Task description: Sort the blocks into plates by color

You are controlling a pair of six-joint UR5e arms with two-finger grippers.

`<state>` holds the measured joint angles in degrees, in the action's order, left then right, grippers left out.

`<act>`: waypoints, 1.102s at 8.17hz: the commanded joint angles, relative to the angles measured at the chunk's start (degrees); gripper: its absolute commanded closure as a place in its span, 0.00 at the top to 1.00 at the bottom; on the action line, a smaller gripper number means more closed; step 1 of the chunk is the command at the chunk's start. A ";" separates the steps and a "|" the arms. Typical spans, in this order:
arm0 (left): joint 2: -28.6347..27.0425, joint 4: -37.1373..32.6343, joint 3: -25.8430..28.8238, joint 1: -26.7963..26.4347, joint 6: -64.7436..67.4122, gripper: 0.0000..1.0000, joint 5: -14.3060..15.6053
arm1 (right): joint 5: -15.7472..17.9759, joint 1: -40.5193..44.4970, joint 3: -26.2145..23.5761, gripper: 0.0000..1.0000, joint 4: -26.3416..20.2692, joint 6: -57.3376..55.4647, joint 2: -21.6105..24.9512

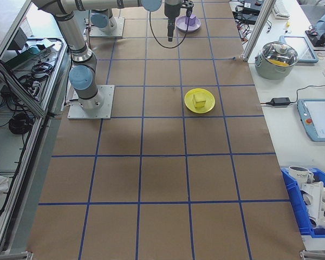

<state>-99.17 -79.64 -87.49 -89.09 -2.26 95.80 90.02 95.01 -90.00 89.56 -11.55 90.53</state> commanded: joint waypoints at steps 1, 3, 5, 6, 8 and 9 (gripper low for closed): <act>5.46 -3.90 -0.58 -2.32 0.41 1.00 -0.79 | -0.02 0.00 0.00 1.00 0.00 -0.05 0.00; 8.37 -6.75 -0.66 -2.23 0.07 1.00 -1.24 | -0.02 0.00 0.00 1.00 0.00 -0.05 0.00; 8.82 -6.67 -0.49 -2.14 0.33 1.00 -1.23 | -0.02 0.00 0.00 1.00 0.00 -0.05 0.00; 8.47 -6.40 -0.66 -2.14 0.24 1.00 -1.15 | -0.02 0.00 0.00 1.00 0.00 -0.05 0.00; 8.64 -6.14 -0.58 -2.06 0.06 1.00 -0.97 | -0.02 0.00 0.00 1.00 0.00 -0.05 0.00; 8.64 -6.31 -0.40 -1.53 -0.11 1.00 -0.62 | -0.02 0.00 0.00 1.00 0.00 -0.05 0.00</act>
<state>-90.63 -85.87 -88.07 -91.15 -2.11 94.78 90.00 95.01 -90.00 89.56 -11.60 90.53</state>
